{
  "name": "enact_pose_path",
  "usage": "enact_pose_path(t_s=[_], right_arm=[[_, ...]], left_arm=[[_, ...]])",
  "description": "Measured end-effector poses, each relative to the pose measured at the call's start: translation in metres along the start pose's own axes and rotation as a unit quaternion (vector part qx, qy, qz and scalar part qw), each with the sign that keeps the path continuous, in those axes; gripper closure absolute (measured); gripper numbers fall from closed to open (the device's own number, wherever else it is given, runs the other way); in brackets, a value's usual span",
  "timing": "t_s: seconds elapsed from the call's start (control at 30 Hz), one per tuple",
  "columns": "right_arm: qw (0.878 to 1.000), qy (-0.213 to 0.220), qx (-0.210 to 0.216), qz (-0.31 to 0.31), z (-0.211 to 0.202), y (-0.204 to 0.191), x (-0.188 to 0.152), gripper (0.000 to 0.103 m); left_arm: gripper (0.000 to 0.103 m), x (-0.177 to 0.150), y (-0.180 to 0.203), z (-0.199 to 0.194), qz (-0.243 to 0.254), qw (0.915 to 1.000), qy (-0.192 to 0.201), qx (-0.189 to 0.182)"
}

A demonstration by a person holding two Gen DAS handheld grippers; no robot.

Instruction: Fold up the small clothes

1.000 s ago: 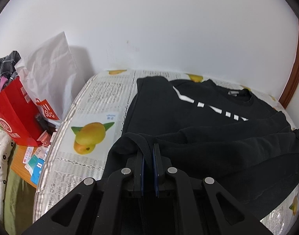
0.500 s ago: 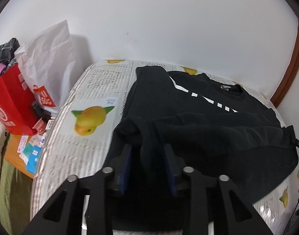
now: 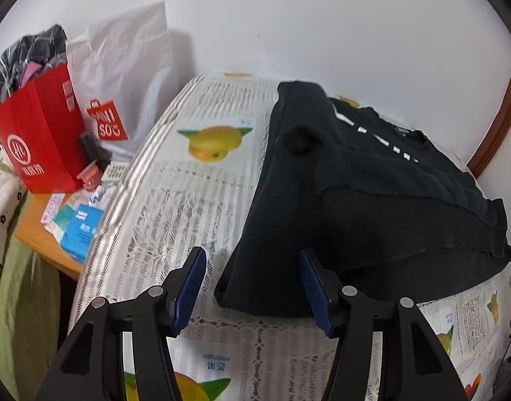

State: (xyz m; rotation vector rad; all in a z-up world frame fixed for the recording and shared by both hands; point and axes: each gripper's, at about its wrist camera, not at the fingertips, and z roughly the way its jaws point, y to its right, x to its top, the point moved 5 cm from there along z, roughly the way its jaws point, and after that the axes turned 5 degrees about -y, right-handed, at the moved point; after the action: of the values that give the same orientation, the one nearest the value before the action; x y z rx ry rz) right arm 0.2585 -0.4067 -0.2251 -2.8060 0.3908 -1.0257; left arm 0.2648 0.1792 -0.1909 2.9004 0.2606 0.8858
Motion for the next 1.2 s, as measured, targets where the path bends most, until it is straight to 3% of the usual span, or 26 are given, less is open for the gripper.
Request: enact_pose_path(t_s=[0.17,0.23,0.3,0.4,0.5,0.7,1.2], right_arm=[[1.0,-0.013,0.002,0.011,0.016,-0.006,0.001,0.057],[1.0,-0.019,-0.001,0.009,0.022,-0.009,0.003,0.059],[1.0,-0.021,0.003,0.001,0.026,-0.014,0.004,0.074],[1.0,-0.011,0.005,-0.019,0.021,-0.021,0.003,0.085],[0.999,-0.008,0.003,-0.032,0.014,-0.025,-0.002,0.087],[0.999,-0.012,0.01,-0.03,-0.005,-0.019,-0.019,0.087],[0.998,-0.004,-0.022,-0.061,-0.065,0.007,-0.094,0.087]], left_arm=[[0.05,0.003,0.003,0.012,-0.002,0.9998,-0.013,-0.017],[0.059,0.003,0.006,0.015,-0.004,0.9994,-0.019,-0.028],[0.073,0.002,0.01,0.015,-0.003,0.9994,-0.019,-0.03],[0.088,0.0,0.016,0.008,0.011,0.9998,-0.004,-0.017],[0.089,-0.006,0.019,0.0,0.025,0.9997,0.0,-0.004],[0.089,-0.029,0.014,-0.019,0.011,0.9996,-0.015,-0.019],[0.089,-0.12,0.022,-0.081,0.036,0.9993,-0.004,0.012]])
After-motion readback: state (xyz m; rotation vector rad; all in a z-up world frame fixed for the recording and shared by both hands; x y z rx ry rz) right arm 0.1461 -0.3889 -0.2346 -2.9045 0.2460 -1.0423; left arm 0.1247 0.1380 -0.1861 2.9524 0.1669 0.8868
